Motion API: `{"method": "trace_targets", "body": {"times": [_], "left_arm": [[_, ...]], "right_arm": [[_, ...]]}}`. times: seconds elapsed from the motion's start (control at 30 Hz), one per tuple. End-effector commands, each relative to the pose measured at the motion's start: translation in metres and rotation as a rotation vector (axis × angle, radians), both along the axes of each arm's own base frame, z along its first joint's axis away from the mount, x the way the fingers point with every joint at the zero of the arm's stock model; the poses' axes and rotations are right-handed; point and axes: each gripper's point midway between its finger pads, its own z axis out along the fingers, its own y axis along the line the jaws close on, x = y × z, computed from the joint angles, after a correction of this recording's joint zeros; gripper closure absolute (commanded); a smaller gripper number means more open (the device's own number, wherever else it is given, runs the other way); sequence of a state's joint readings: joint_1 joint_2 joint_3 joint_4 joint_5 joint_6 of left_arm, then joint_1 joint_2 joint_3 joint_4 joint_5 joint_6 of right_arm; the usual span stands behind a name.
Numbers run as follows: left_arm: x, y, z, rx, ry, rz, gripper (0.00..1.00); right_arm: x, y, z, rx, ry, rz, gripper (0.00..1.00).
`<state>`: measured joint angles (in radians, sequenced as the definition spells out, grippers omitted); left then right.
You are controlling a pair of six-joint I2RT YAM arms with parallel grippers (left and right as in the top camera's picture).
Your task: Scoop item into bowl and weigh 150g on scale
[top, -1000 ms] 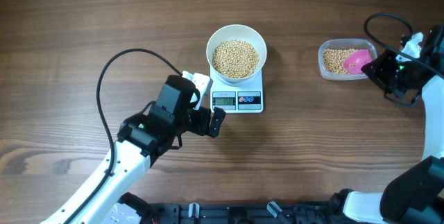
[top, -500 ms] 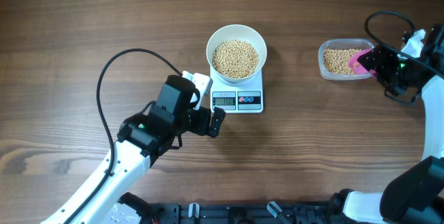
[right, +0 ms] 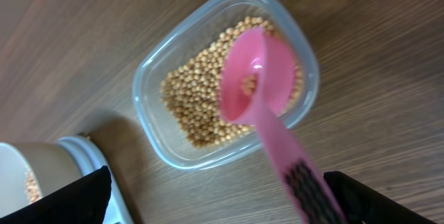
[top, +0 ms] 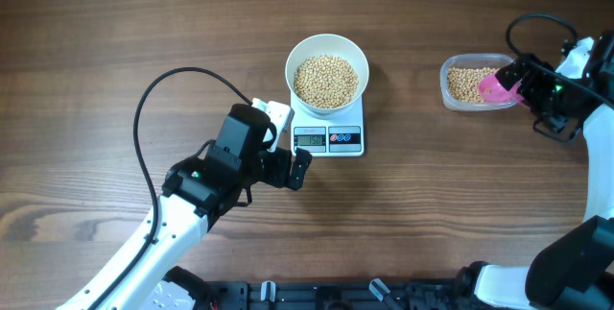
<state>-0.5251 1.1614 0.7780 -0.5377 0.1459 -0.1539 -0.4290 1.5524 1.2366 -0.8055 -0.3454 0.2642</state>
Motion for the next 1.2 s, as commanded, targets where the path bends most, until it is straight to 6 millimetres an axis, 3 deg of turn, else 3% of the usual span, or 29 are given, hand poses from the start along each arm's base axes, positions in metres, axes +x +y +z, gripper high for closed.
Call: {"method": "trace_targets", "body": {"times": [0.0,0.3,0.67,0.93,1.03,1.17], "left_arm": [[0.004,-0.003,0.006,0.001,-0.021,-0.012,0.00],[0.004,-0.003,0.006,0.001,-0.021,-0.012,0.00],[0.004,-0.003,0.006,0.001,-0.022,-0.012,0.00],[0.004,-0.003,0.006,0.001,-0.021,-0.012,0.00],[0.004,-0.003,0.006,0.001,-0.021,-0.012,0.00],[0.004,-0.003,0.006,0.001,-0.022,-0.012,0.00]], "right_arm": [[0.000,-0.017,-0.001,-0.057,0.008,-0.015,0.00],[0.009,-0.038,0.029,-0.117,-0.062,-0.013,0.00],[0.007,-0.039,0.049,-0.164,-0.116,0.001,0.00],[-0.007,-0.032,0.114,-0.252,-0.282,-0.007,0.00],[-0.025,-0.022,0.148,-0.295,-0.363,-0.011,0.00],[-0.052,-0.007,0.177,-0.328,-0.427,-0.015,0.00]]}}
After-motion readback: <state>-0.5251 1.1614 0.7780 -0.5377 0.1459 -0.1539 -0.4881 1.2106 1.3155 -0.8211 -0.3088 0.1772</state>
